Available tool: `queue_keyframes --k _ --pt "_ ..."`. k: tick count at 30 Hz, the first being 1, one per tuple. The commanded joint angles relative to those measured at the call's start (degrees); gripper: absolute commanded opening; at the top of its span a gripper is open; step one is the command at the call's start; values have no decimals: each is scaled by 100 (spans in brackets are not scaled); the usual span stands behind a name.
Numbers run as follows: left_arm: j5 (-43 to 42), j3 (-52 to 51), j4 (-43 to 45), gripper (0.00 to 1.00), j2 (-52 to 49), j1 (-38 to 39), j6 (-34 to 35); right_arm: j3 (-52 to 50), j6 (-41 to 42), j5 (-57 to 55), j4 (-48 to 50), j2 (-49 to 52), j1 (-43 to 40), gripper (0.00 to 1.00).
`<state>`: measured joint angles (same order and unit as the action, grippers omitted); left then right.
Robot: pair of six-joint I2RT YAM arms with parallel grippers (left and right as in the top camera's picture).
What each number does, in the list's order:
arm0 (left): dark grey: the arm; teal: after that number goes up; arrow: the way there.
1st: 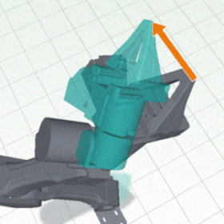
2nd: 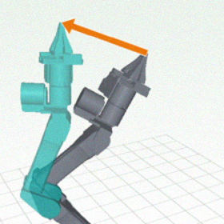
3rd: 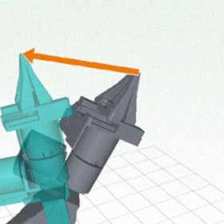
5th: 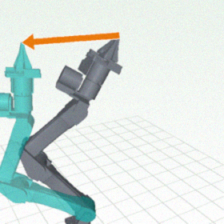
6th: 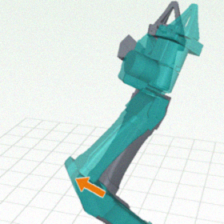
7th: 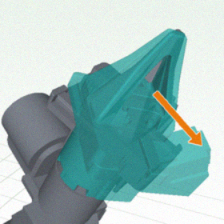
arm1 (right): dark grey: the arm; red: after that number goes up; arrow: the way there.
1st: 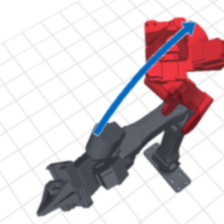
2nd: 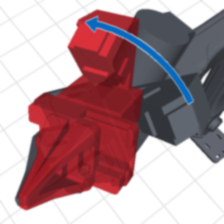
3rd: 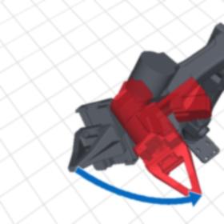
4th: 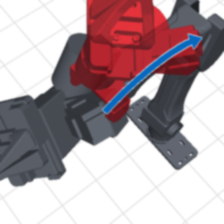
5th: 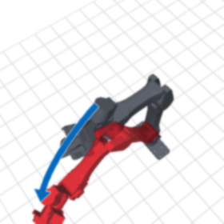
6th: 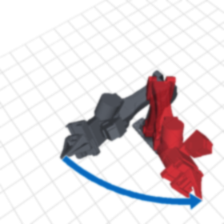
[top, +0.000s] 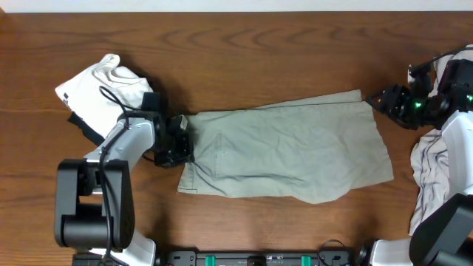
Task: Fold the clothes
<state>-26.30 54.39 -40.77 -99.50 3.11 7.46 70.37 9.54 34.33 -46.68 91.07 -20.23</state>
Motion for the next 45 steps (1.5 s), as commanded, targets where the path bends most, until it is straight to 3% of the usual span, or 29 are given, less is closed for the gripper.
queue_keyframes --k 1,8,13,21,28,36,40,45 --pt "214 647 -431 6 518 22 -44 68 -105 83 -2 -61 48 58" --pt "1141 2269 -1910 6 1191 24 -319 68 -105 83 15 -61 48 58" --pt "1292 3010 -2605 6 1220 94 -407 68 -105 83 13 -61 48 57" --pt "1340 3204 -2588 6 1217 1091 -24 68 -105 85 9 -61 48 57" --pt "2072 3895 -2603 6 1215 1893 446 68 -103 85 13 -61 48 57" --pt "2374 3908 -2533 6 953 2511 789 68 -103 85 -9 -61 48 57" --pt "3289 4022 -3018 6 949 2354 750 68 -103 85 -50 -61 48 57" --pt "3497 4437 -3571 6 949 1698 214 68 -103 85 -46 -61 48 57"
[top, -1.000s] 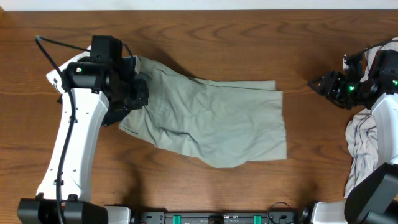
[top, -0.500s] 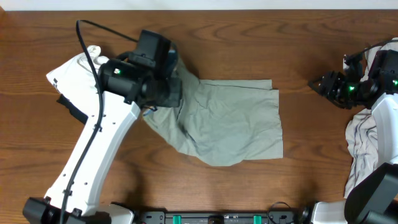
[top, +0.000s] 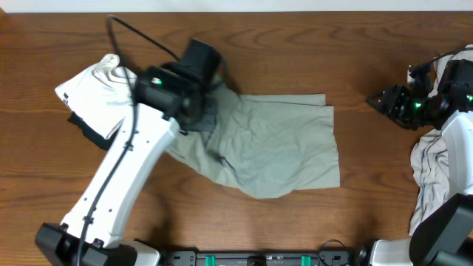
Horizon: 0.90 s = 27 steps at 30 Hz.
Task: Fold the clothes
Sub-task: 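Lift waistband end with left gripper and fold it rightward over the legs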
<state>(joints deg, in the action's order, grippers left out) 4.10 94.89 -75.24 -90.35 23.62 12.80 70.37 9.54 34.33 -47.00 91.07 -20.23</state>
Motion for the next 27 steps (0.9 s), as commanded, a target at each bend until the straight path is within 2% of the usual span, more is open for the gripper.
queue_keyframes --k 1,5,14,19,27 --pt "457 450 -157 6 33 -479 -415 68 -103 85 -13 -61 48 57" --pt "455 678 -157 6 33 -833 -868 68 -103 85 -17 -61 48 57" --pt "378 737 72 6 31 -684 -920 68 -103 85 -15 -61 48 57" --pt "-79 734 166 6 -70 -103 -160 68 -101 87 -17 -61 48 57" --pt "-109 734 444 6 -920 1016 1161 68 -103 87 -76 -61 48 57"
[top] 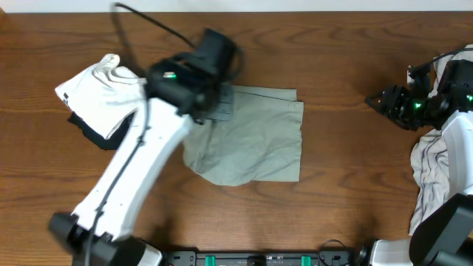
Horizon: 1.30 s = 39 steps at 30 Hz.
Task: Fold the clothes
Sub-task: 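Lift waistband end with left gripper and fold it rightward over the legs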
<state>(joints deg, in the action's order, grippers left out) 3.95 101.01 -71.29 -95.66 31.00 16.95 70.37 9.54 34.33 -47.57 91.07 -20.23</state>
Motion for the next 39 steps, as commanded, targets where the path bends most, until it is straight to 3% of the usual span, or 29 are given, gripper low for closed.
queue_keyframes --k 1,13,29,30,32,34,39 --pt "-92 122 83 6 -553 393 850 68 -103 85 -22 -61 48 58" --pt "-94 122 1491 6 -1561 1163 2072 68 -105 85 -61 -61 48 58" --pt "-92 122 1165 6 -1947 1609 2063 66 -105 85 -109 -61 48 59" --pt "-92 122 1178 8 -1947 1622 2063 66 -105 85 -111 -61 48 59" --pt "-92 122 1196 32 -1947 1633 2063 66 -105 85 -129 -61 48 59" --pt "-90 122 1213 50 -1947 1633 2009 66 -105 83 -129 -61 48 59" --pt "-50 149 1213 55 -1729 1521 1327 66 -107 59 -136 -61 48 59"
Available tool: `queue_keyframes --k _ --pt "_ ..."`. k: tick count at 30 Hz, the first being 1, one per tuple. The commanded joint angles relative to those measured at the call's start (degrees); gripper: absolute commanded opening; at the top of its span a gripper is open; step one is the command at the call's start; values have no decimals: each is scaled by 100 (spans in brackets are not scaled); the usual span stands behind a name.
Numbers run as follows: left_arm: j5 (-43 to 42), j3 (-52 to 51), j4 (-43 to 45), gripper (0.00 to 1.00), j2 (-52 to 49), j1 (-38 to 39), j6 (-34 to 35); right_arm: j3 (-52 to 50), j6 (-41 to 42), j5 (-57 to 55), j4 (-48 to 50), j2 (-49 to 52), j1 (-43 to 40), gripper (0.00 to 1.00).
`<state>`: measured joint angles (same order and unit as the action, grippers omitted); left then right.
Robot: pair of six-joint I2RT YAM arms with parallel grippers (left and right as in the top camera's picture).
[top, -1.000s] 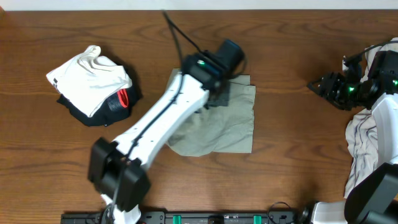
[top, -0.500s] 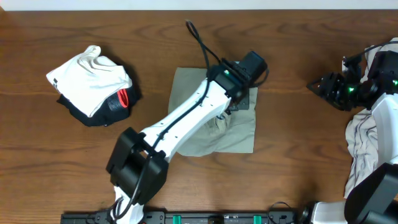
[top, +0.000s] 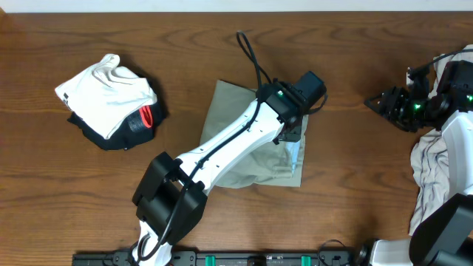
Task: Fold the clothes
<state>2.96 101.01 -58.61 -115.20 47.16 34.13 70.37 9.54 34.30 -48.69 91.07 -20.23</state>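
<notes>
A sage-green garment [top: 240, 125] lies folded over itself in the middle of the table. My left arm reaches across it from the front left. My left gripper [top: 294, 145] sits at the garment's right edge and is shut on a rucked-up layer of the cloth; the wrist hides most of the fingers. Far to the right, my right gripper [top: 375, 103] rests low over bare wood, its fingers drawn to a point and holding nothing, well apart from the garment.
A stack with a white garment [top: 107, 90] on top of a black one with a red patch [top: 145, 118] sits at the left. A heap of pale clothes [top: 432, 166] lies along the right edge, beside the right arm.
My left gripper has moved from the garment's upper left to its right edge, bringing the held layer across. The green garment now forms a narrower, doubled shape. The right arm is unchanged.
First the green garment lay spread wide, with my left gripper at its left end. Then the gripper was higher and further right with that end lifted and the cloth shortened. By now the end lies over the right side, halving the garment.
</notes>
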Motion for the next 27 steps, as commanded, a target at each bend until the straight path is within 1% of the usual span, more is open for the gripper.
queue_keyframes --k 1,4,6,7,10,11,12,13,15,19,22,23,25,27 --pt "74 181 -118 55 348 -146 -426 66 -107 61 -22 -61 48 59" --pt "192 229 -264 55 763 -339 -704 66 -107 59 -7 -61 48 59" --pt "481 229 -422 54 1060 -520 -789 66 -109 63 -2 -61 50 58" --pt "634 229 -518 49 1204 -649 -852 66 -120 66 -2 -61 74 55" --pt "693 229 -748 22 1405 -1082 -1014 66 -516 551 0 -61 299 40" --pt "695 229 -839 14 1405 -1233 -1019 66 -702 807 -2 -61 466 36" --pt "686 212 -916 9 1394 -1377 -1067 66 -817 984 -20 -61 649 33" --pt "649 162 -951 6 1368 -1515 -1158 66 -898 1064 -46 -61 863 30" --pt "378 17 -968 6 1294 -1784 -1320 66 -1019 1012 -129 -59 1392 29" --pt "-553 -487 -802 6 1143 -2149 -1759 50 -1047 577 -184 33 2540 27" --pt "-798 -1071 -625 6 1091 -2315 -1788 0 -1045 417 -118 232 3348 29" --pt "-850 -1237 -566 6 1091 -2347 -1792 -11 -1043 317 -120 323 3560 29" --pt "-1117 -1665 -413 6 1091 -2409 -1886 -13 -979 -28 -175 566 3947 26" --pt "-1375 -2013 -254 6 1091 -2424 -1956 -46 -719 -413 -175 824 4205 18"
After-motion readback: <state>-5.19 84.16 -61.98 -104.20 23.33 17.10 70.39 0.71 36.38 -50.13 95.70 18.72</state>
